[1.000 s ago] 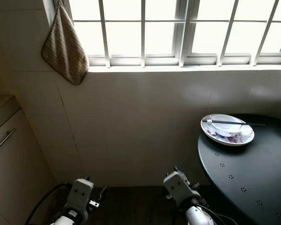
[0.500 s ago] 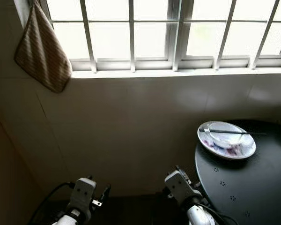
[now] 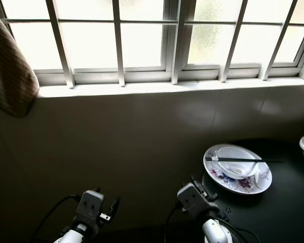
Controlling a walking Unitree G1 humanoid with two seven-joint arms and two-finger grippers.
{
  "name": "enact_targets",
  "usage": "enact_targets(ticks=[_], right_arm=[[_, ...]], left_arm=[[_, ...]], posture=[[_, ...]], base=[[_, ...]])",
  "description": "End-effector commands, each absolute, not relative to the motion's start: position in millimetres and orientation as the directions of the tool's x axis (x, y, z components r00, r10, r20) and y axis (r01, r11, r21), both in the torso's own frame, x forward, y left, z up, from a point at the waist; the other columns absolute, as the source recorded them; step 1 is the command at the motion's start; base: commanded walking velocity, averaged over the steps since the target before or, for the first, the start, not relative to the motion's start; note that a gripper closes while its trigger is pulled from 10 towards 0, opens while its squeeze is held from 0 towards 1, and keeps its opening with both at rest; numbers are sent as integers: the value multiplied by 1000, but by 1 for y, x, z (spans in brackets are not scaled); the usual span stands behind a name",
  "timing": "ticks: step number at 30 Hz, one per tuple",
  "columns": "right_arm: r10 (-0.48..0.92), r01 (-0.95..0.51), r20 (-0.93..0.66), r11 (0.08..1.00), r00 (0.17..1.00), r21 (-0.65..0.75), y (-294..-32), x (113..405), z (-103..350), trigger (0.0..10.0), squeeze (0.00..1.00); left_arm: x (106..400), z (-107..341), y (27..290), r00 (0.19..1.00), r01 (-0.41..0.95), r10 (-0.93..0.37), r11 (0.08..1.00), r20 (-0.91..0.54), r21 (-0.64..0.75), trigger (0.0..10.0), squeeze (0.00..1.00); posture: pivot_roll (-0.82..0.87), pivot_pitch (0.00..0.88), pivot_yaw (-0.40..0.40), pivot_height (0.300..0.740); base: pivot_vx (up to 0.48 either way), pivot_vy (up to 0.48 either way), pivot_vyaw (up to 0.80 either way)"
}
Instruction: Kitchen organization
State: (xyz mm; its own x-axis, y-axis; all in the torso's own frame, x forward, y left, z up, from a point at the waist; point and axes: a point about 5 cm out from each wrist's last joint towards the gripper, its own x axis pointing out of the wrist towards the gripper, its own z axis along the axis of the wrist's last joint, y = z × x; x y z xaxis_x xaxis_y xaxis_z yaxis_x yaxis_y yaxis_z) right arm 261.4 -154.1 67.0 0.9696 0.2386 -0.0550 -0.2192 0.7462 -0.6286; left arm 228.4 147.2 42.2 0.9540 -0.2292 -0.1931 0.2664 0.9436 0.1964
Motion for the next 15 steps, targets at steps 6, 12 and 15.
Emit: enact_targets(ticks=[6, 12, 15], right_arm=[[268, -140, 60, 665, 962, -733, -141, 275, 85, 10000, 0], [173, -15, 98, 557, 980, -831, -152, 281, 87, 10000, 0], [155, -11, 88, 543, 984, -839, -154, 279, 84, 10000, 0]], left_arm=[[228, 42, 154, 956, 253, -212, 945, -202, 207, 10000, 0], [229, 44, 154, 959, 250, -214, 948, -186, 198, 10000, 0], [229, 44, 154, 959, 250, -214, 949, -185, 195, 10000, 0]], posture=[[-53, 0, -33, 736], [-49, 0, -40, 736], [-50, 0, -40, 736]], base=[[210, 0, 0], [0, 0, 0], [0, 0, 0]])
